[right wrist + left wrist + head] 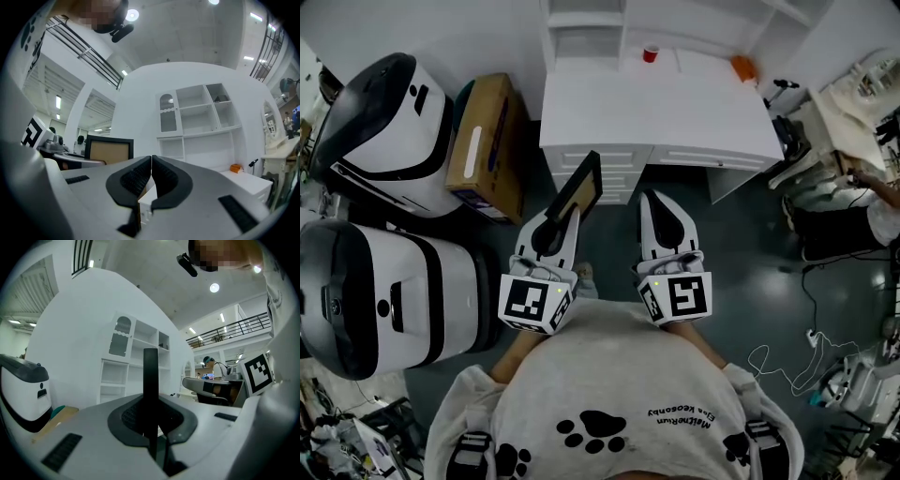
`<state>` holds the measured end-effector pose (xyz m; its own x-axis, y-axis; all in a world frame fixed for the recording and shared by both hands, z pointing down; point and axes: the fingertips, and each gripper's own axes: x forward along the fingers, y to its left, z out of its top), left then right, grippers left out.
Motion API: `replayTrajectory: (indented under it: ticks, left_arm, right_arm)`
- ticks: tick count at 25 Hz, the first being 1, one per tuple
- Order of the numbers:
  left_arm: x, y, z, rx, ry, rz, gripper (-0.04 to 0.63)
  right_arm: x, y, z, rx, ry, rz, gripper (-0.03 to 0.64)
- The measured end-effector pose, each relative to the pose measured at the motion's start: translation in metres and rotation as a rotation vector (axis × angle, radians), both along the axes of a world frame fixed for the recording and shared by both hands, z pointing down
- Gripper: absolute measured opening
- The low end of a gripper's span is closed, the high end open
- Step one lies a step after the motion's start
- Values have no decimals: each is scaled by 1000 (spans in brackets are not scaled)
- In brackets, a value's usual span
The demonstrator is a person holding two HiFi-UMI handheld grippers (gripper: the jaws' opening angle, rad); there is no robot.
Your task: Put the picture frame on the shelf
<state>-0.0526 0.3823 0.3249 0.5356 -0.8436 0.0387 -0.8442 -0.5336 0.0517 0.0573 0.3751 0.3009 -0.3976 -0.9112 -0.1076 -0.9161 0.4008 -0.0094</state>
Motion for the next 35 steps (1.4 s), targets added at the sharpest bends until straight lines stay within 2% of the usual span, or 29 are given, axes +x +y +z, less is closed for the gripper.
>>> replayTrajectory:
  ticks: [10, 16, 20, 24, 35]
  left_arm:
    - [-6, -103, -2, 12, -9, 84, 37]
    - [-5, -144, -5, 22, -12, 132, 37]
    - [-15, -161, -1, 17, -3, 144, 37]
    - [-28, -173, 12, -28, 23, 139, 37]
    - [-36, -177, 31, -78, 44, 122, 37]
  right_arm:
    - [-10, -90, 4, -2, -4, 69, 34]
    - [-11, -127, 3, 0, -9, 115, 34]
    - [-24, -145, 5, -4, 5, 116, 34]
    - [-29, -155, 11, -26, 40, 133, 34]
    - [-36, -162, 29, -80, 58, 114, 34]
